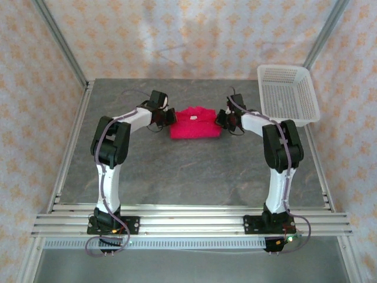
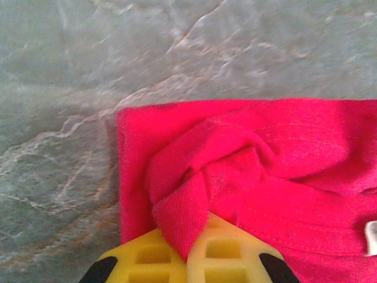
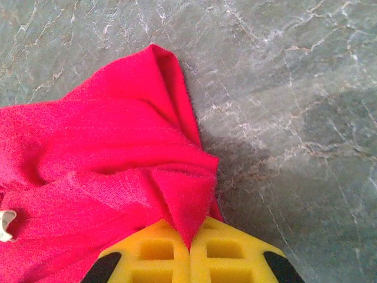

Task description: Fold the inside-out t-shirt

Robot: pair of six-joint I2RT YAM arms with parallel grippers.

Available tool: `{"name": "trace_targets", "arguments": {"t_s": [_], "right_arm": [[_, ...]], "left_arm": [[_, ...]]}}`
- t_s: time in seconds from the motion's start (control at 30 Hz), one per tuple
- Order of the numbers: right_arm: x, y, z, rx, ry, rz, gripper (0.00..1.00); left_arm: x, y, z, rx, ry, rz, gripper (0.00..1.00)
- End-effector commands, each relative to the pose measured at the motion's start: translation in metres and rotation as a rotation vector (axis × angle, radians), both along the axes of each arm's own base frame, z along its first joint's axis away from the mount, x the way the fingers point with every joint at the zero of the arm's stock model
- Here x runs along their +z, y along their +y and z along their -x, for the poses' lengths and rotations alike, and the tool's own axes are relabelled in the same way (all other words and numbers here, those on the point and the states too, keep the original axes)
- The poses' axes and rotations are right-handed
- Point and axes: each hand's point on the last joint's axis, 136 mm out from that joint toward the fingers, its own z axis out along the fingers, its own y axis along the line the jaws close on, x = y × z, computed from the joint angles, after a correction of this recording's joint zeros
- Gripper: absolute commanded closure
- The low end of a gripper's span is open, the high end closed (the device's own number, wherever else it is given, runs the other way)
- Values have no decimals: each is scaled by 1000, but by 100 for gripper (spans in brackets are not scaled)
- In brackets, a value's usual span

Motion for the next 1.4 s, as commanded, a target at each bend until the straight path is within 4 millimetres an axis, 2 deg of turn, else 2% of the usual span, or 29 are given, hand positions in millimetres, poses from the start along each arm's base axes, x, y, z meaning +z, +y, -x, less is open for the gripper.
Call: {"name": "trace_targets", "arguments": {"t_s": [0.0, 0.17, 0.2, 0.23, 0.3, 0.4, 0.5, 0.57, 0.63, 0.67, 0.77, 0.83, 0.9, 0.97, 1.07, 1.13, 1.23, 1.3, 1.37], "right_arm": [[6, -8, -9, -15, 1, 47, 100], [17, -1, -15, -9, -1, 19, 99], [20, 1, -15, -4, 6, 3, 92], [25, 3, -13, 0, 15, -10, 82], [37, 2, -7, -13, 25, -12, 64], [60, -10, 9, -54, 33, 16, 55], [77, -22, 27, -84, 25, 58, 56], [85, -23, 41, -82, 19, 55, 64], [91, -11, 52, -75, 8, 10, 74], [92, -2, 56, -68, 3, -22, 77], [86, 31, 54, -64, 5, -128, 84], [75, 44, 42, -100, 34, -162, 91], [67, 47, 29, -160, 52, -198, 95], [58, 51, 18, -217, 54, -228, 98], [27, 52, 2, -286, 77, -223, 100], [-8, 50, -1, -304, 135, -187, 100], [-47, 56, 4, -255, 245, -178, 100], [-51, 55, 12, -227, 269, -154, 100], [-40, 52, 16, -214, 252, -151, 100]], "left_arm": [[8, 11, -5, 3, -4, -25, 100], [10, 9, -2, -6, -1, -14, 100], [13, 9, -1, -6, -3, -9, 100], [19, 7, 0, -9, -9, -5, 100], [34, 5, 3, -14, -27, -1, 91], [57, 6, 12, -16, -32, -23, 70], [77, 20, 24, 21, -18, -92, 60], [86, 34, 34, 67, 1, -148, 59], [107, 38, 44, 118, -23, -147, 59], [112, 31, 48, 136, -34, -112, 59], [118, -17, 50, 127, -66, 80, 61], [112, -48, 45, 131, -62, 179, 65], [101, -65, 37, 153, -42, 243, 68], [79, -71, 28, 185, -13, 273, 70], [38, -56, 27, 254, 46, 187, 73], [2, -31, 42, 314, 134, 70, 77], [-31, -3, 61, 374, 194, 13, 78], [-36, 5, 68, 380, 203, 2, 78], [-31, 7, 70, 366, 196, -19, 78]]}}
